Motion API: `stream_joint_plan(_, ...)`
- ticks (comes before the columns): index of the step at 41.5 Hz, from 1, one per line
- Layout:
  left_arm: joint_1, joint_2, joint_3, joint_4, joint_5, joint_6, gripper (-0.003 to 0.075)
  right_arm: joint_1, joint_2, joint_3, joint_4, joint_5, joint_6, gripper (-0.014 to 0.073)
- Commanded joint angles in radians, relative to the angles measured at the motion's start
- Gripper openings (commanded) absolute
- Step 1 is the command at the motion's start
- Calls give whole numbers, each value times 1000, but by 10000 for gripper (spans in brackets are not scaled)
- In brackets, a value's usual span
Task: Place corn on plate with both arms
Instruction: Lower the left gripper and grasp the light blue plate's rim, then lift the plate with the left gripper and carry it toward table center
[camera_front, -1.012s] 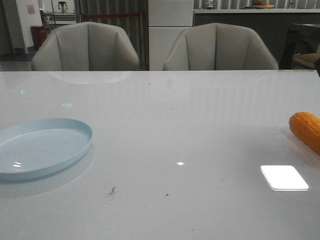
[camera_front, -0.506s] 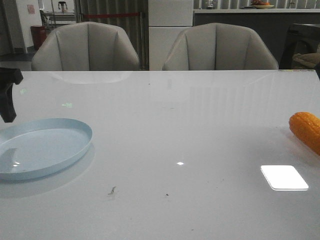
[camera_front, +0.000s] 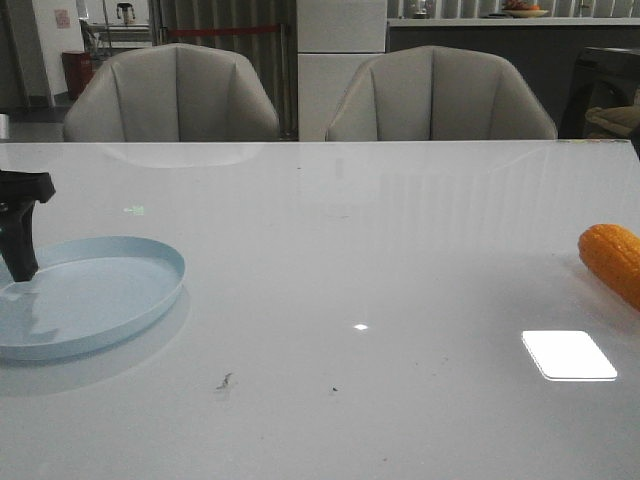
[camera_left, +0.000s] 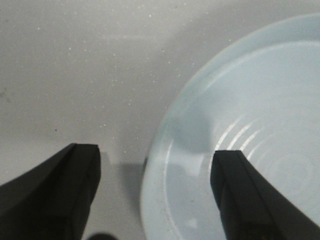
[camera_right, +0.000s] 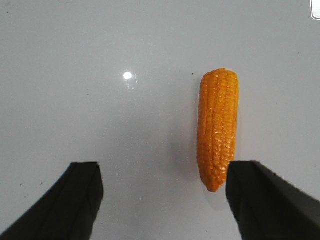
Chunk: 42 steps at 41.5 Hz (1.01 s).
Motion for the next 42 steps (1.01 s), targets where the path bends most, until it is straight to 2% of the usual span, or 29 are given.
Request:
stream_joint_plan(1, -7, -27, -28, -14, 13, -7, 508, -4, -14, -34, 10, -64, 3, 613)
stream_joint_plan(7, -7, -16, -28, -25, 23, -7, 504, -4, -14, -34, 10, -63, 3, 613)
stream_joint_plan(10, -7, -16, -28, -25, 23, -7, 458, -4, -14, -34, 10, -63, 3, 613)
stream_joint_plan(13, -7, -16, -28, -25, 23, -7, 370, -4, -14, -34, 10, -63, 3, 613)
stream_joint_plan(19, -7, -16, -28, -31, 26, -7, 75, -4, -14, -34, 10, -63, 3, 613)
stream_joint_plan(22, -7, -16, -28, -31, 26, -5, 110, -4, -14, -34, 10, -62, 3, 613)
stream_joint_plan(32, -7, -16, -52, -23, 44, -5, 89, -4, -14, -34, 10, -61, 3, 613)
stream_joint_plan(42, -7, -18, -249, -30, 158, -5, 89, -4, -14, -34, 10, -59, 3, 613)
